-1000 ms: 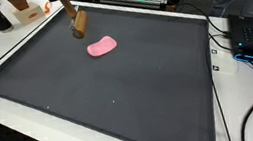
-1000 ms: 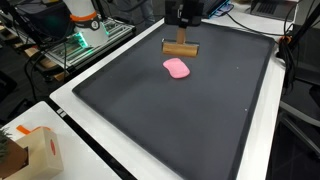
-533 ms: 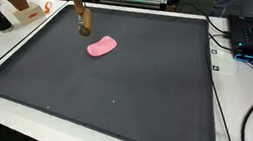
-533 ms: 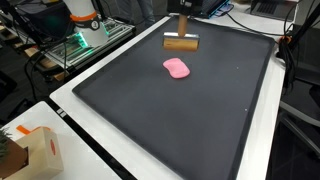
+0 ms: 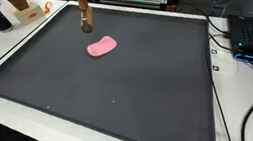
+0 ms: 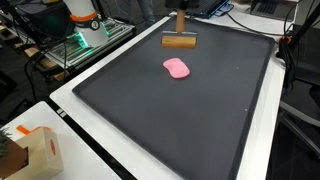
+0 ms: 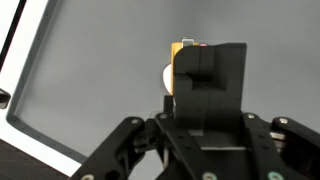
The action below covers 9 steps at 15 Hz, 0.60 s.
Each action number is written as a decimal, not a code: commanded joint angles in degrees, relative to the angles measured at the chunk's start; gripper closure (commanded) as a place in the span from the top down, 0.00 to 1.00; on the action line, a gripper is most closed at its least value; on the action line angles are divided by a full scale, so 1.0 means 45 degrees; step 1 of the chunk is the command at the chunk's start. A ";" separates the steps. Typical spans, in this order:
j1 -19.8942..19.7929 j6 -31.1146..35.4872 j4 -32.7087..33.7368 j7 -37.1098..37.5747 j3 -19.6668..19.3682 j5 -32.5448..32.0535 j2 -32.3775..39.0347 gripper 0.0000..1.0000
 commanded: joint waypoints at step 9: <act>0.0954 -0.0463 0.0050 0.2035 0.0605 -0.3134 0.0038 0.23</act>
